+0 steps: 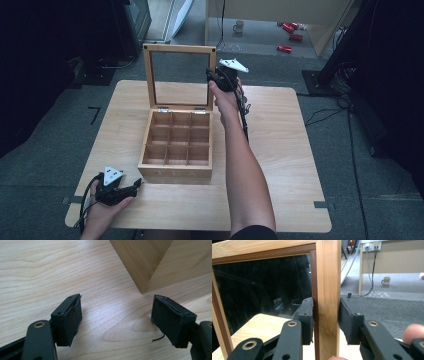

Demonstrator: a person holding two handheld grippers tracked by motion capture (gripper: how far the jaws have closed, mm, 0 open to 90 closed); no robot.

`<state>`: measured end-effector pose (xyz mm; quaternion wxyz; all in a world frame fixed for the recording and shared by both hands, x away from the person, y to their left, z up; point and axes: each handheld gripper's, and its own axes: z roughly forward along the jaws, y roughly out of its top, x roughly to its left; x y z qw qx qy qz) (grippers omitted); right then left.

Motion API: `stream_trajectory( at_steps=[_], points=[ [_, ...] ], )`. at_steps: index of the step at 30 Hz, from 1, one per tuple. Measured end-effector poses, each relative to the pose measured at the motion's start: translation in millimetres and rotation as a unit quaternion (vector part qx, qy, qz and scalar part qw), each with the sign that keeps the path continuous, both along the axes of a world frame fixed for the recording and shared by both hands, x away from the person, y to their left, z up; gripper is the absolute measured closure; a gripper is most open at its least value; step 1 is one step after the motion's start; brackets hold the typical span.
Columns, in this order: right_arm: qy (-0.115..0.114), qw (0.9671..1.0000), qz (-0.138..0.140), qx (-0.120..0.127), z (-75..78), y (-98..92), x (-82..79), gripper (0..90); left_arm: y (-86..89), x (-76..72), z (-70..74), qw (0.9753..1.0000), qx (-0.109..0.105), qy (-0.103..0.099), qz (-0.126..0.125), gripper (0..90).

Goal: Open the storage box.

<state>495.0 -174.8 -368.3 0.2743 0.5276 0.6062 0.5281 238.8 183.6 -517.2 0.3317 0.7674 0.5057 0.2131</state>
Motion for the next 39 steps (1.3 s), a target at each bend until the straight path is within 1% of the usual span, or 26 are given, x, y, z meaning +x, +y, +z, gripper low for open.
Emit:
stream_trajectory(
  at_steps=[1, 3, 4, 5, 6, 7, 8, 9, 10, 11, 13, 14, 17, 18, 19, 21, 24, 25, 26, 30, 31, 33, 35, 36, 38, 39],
  points=[
    [0.006, 1.0000, 0.003, -0.004, 0.2, -0.8, 0.5, 60.5, -0.2, 0.0, 0.0, 1.0000, 0.001, 0.000, 0.000, 25.3],
    [0.008, 0.9999, 0.005, -0.008, -0.1, -1.2, 0.5, 58.0, -0.3, -0.1, 0.0, 1.0000, 0.002, 0.000, 0.000, 25.3],
    [0.009, 0.9998, 0.010, -0.013, -0.4, -2.5, -0.2, 52.2, -0.4, 0.0, 0.0, 1.0000, 0.003, 0.000, -0.001, 25.3],
    [0.019, 0.9996, 0.021, -0.007, -0.4, -5.6, -2.5, 43.9, -0.4, -0.1, 0.0, 1.0000, 0.003, 0.000, -0.001, 25.3],
    [0.019, 0.9996, 0.021, -0.007, -0.4, -5.6, -2.5, 43.9, -0.3, -0.1, 0.0, 1.0000, 0.002, 0.000, 0.000, 25.3],
    [0.022, 0.9995, 0.024, -0.001, -0.6, -7.4, -4.4, 40.0, 0.0, -0.1, 0.1, 1.0000, 0.001, 0.001, 0.000, 25.3],
    [0.036, 0.9989, 0.030, 0.006, -1.5, -11.0, -10.2, 29.4, 0.1, 0.0, 0.1, 1.0000, 0.000, 0.001, 0.000, 25.4],
    [0.036, 0.9989, 0.030, 0.006, -1.5, -11.0, -10.2, 29.4, 0.1, 0.0, 0.1, 1.0000, 0.000, 0.001, 0.000, 25.3],
    [0.056, 0.9977, 0.037, -0.001, -3.9, -13.9, -17.0, 19.6, -0.3, -0.1, 0.1, 1.0000, 0.003, 0.000, -0.001, 25.3],
    [0.063, 0.9972, 0.039, -0.005, -5.5, -15.3, -21.3, 16.1, -0.3, -0.1, 0.1, 1.0000, 0.003, 0.000, -0.001, 25.3],
    [0.072, 0.9964, 0.044, -0.009, -9.4, -19.1, -31.1, 12.3, -0.6, 0.3, 0.1, 1.0000, 0.005, 0.000, 0.000, 25.3],
    [0.072, 0.9964, 0.044, -0.009, -9.4, -19.1, -31.1, 12.3, -0.6, 0.3, 0.1, 1.0000, 0.005, 0.000, 0.000, 25.3],
    [0.070, 0.9961, 0.045, -0.029, -14.4, -22.4, -47.9, 8.0, -0.8, 0.2, 0.0, 1.0000, 0.003, 0.000, 0.001, 25.3],
    [0.067, 0.9959, 0.051, -0.033, -15.5, -23.2, -53.4, 5.6, -0.5, 0.0, 0.1, 1.0000, 0.002, 0.001, 0.001, 25.3],
    [0.064, 0.9950, 0.065, -0.040, -16.7, -24.3, -64.7, 2.0, -0.2, -0.1, 0.1, 1.0000, 0.000, 0.001, 0.001, 25.2],
    [0.065, 0.9943, 0.070, -0.047, -16.9, -24.2, -69.9, 2.0, 0.1, -0.1, 0.0, 1.0000, -0.001, 0.000, 0.000, 25.2],
    [0.059, 0.9925, 0.083, -0.067, -16.4, -24.0, -86.0, 0.0, -0.3, -0.1, -0.1, 1.0000, -0.001, 0.000, 0.001, 25.0],
    [0.057, 0.9921, 0.089, -0.068, -15.4, -25.3, -95.7, 0.0, -0.3, -0.1, -0.1, 1.0000, 0.000, 0.000, 0.000, 25.0],
    [0.057, 0.9921, 0.089, -0.068, -15.4, -25.3, -95.7, 0.0, -0.2, -0.1, -0.1, 1.0000, 0.000, 0.000, 0.000, 25.0],
    [0.059, 0.9911, 0.089, -0.080, -16.9, -29.4, -113.9, 0.0, 0.8, 0.3, 0.0, 1.0000, -0.005, 0.001, -0.001, 24.6],
    [0.059, 0.9908, 0.087, -0.085, -19.2, -33.2, -123.4, 0.0, 1.2, 0.7, 0.0, 1.0000, -0.007, 0.001, -0.002, 24.6],
    [0.059, 0.9909, 0.086, -0.085, -20.1, -35.0, -127.0, 0.0, 1.3, 0.9, 0.0, 1.0000, -0.006, 0.002, -0.002, 24.6],
    [0.059, 0.9915, 0.082, -0.082, -22.8, -42.0, -137.7, 0.0, 1.1, 1.1, 0.0, 1.0000, -0.006, 0.001, -0.002, 24.6],
    [0.060, 0.9919, 0.079, -0.080, -24.8, -49.2, -146.9, 0.0, 1.0, 1.3, 0.0, 1.0000, -0.005, 0.001, -0.002, 24.6],
    [0.060, 0.9921, 0.075, -0.080, -25.5, -53.1, -151.6, 0.0, 1.0, 1.5, 0.1, 1.0000, -0.004, 0.001, -0.002, 24.6],
    [0.059, 0.9933, 0.068, -0.073, -26.4, -61.2, -161.5, 0.0, 0.8, 1.8, 0.2, 1.0000, -0.002, 0.001, -0.002, 24.6]
  ],
)
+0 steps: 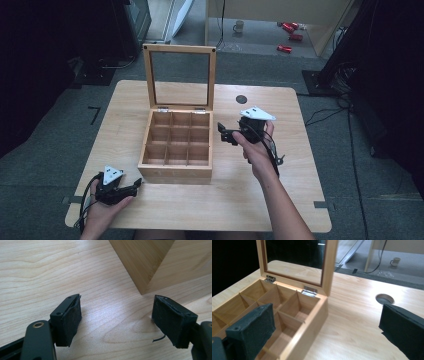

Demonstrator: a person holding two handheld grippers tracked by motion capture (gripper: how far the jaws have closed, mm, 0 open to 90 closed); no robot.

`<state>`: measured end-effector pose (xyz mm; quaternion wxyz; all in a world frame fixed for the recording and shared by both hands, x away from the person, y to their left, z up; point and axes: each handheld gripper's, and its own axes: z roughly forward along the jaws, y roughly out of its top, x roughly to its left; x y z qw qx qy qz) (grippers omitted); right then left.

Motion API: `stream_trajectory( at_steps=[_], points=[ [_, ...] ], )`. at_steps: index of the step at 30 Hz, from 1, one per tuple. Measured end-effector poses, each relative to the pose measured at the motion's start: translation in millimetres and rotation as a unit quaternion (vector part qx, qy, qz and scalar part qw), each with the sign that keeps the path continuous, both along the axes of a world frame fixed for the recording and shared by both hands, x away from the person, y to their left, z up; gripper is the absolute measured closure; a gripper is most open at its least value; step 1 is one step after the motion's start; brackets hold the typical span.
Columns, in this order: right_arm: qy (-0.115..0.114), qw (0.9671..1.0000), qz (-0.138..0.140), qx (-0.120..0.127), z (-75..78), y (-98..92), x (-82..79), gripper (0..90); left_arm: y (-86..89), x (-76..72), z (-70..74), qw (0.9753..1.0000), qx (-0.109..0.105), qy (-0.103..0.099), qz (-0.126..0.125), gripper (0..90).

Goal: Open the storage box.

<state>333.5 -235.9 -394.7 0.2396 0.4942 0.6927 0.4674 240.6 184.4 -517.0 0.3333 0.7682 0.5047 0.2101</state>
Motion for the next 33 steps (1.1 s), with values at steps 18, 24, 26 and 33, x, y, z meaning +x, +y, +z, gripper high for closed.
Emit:
stream_trajectory(
  at_steps=[18, 24, 26, 33],
  points=[
    [-0.001, 0.9990, -0.027, -0.034, -36.9, -53.5, -76.0, 0.0, -1.3, -0.1, -0.3, 1.0000, 0.002, -0.001, 0.004, 24.8],
    [0.002, 0.9987, -0.039, -0.031, -46.7, -74.8, -92.7, 0.0, -1.5, -0.1, -0.3, 1.0000, 0.003, -0.001, 0.004, 24.9],
    [0.001, 0.9984, -0.050, -0.026, -48.6, -87.5, -101.6, 0.0, -1.6, -0.1, -0.3, 1.0000, 0.003, -0.001, 0.004, 24.8],
    [-0.002, 0.9968, -0.070, -0.040, -59.3, -111.9, -117.7, 0.0, -1.5, -0.2, -0.3, 1.0000, 0.005, -0.001, 0.006, 25.2]
  ],
)
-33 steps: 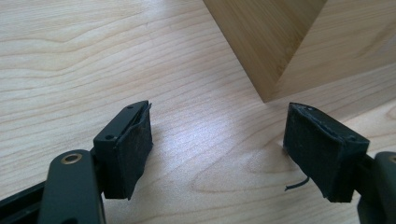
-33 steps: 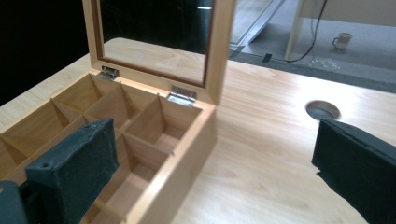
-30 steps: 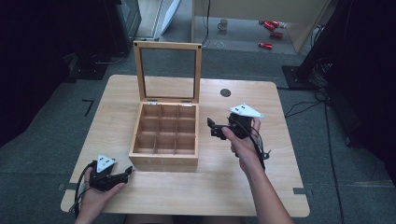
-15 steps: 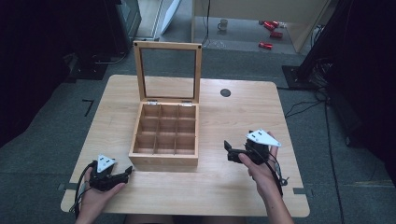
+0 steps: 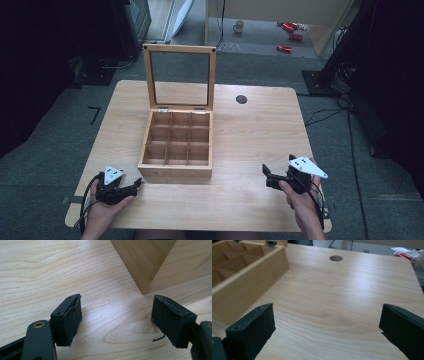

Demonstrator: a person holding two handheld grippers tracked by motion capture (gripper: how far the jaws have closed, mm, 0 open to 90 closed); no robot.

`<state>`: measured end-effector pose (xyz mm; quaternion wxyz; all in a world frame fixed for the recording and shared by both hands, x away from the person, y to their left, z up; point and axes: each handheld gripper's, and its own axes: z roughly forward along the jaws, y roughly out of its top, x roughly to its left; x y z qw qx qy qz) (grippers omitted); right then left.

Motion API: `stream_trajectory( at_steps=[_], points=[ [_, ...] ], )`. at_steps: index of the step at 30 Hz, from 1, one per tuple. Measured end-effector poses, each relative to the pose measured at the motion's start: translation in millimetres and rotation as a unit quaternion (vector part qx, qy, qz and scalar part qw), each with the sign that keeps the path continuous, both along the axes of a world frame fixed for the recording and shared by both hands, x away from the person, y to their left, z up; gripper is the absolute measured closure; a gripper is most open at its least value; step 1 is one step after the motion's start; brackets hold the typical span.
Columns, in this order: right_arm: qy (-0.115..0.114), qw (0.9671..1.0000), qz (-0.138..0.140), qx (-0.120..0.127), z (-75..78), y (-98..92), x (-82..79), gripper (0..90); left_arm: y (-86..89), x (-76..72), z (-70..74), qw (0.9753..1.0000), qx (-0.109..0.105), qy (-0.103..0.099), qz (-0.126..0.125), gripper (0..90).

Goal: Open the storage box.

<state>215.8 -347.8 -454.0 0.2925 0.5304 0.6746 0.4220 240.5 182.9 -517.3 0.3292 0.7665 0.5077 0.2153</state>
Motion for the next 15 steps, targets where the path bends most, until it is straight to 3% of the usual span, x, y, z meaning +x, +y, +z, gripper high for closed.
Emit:
stream_trajectory(
  at_steps=[2, 7, 12, 13, 15],
  points=[
    [0.004, 0.9997, -0.013, -0.019, -10.6, -10.1, -8.5, 0.0, 1.0, -0.1, 0.2, 1.0000, -0.003, 0.001, 0.001, 25.1],
    [0.016, 0.9991, -0.033, -0.022, -29.3, -22.9, -20.2, 0.0, 0.6, -0.5, 0.1, 1.0000, -0.002, 0.000, 0.004, 25.3],
    [0.045, 0.9972, -0.052, -0.029, -49.7, -39.3, -30.9, 0.0, -1.5, -0.9, -0.1, 0.9999, 0.005, -0.001, 0.009, 25.2],
    [0.059, 0.9962, -0.054, -0.036, -57.2, -43.9, -33.6, 0.0, -1.7, -0.9, -0.1, 0.9999, 0.005, -0.001, 0.009, 25.2],
    [0.062, 0.9959, -0.054, -0.038, -58.5, -44.6, -34.0, 0.0, -1.6, -1.0, -0.1, 0.9999, 0.004, -0.001, 0.010, 25.2]
  ],
)
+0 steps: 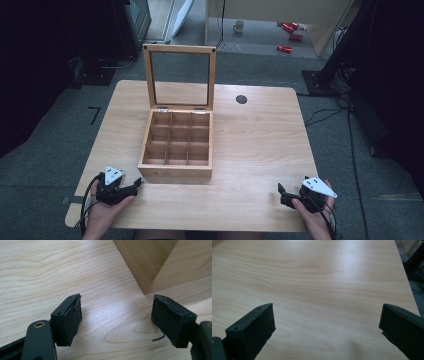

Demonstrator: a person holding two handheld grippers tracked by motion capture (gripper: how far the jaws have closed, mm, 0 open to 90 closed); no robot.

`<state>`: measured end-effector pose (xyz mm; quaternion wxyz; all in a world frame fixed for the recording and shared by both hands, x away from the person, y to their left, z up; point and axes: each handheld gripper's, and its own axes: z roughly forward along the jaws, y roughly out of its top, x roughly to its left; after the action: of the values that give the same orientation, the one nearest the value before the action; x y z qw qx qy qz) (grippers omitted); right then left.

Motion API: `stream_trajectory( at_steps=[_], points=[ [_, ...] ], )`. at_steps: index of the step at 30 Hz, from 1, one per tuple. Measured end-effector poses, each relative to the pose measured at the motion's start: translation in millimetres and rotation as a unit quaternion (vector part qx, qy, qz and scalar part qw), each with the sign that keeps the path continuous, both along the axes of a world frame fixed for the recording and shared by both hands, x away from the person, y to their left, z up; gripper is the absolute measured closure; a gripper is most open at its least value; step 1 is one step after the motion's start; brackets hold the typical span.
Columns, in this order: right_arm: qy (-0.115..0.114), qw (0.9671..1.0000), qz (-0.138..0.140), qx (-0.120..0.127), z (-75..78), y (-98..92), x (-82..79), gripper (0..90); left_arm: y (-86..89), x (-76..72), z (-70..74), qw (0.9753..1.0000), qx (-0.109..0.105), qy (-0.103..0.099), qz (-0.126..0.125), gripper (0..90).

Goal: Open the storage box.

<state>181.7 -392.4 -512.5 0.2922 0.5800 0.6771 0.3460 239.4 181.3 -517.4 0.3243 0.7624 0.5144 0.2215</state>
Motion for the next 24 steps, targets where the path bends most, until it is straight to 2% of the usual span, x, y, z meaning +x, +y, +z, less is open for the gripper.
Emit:
stream_trajectory(
  at_steps=[4, 5, 8, 11, 24],
  points=[
    [0.040, 0.9992, -0.005, -0.003, -9.3, -3.9, 1.6, 0.0, 0.2, -0.1, 0.1, 1.0000, 0.001, 0.001, 0.000, 25.2],
    [0.058, 0.9983, -0.007, -0.004, -12.7, -4.6, 3.5, 0.0, -0.2, 0.0, 0.1, 1.0000, 0.001, 0.001, 0.004, 25.2],
    [0.060, 0.9982, -0.009, -0.001, -12.6, -5.5, 4.3, 0.0, -0.6, -0.1, 0.0, 1.0000, 0.003, 0.000, 0.005, 25.2],
    [0.074, 0.9971, -0.015, -0.001, -14.0, -6.5, 6.1, 0.0, -0.1, -0.2, 0.0, 1.0000, 0.000, 0.001, 0.005, 25.2],
    [0.075, 0.9964, -0.038, 0.001, -14.1, -3.1, 2.9, 0.0, -0.1, -1.9, -0.1, 1.0000, -0.001, 0.000, 0.008, 25.1]
  ],
)
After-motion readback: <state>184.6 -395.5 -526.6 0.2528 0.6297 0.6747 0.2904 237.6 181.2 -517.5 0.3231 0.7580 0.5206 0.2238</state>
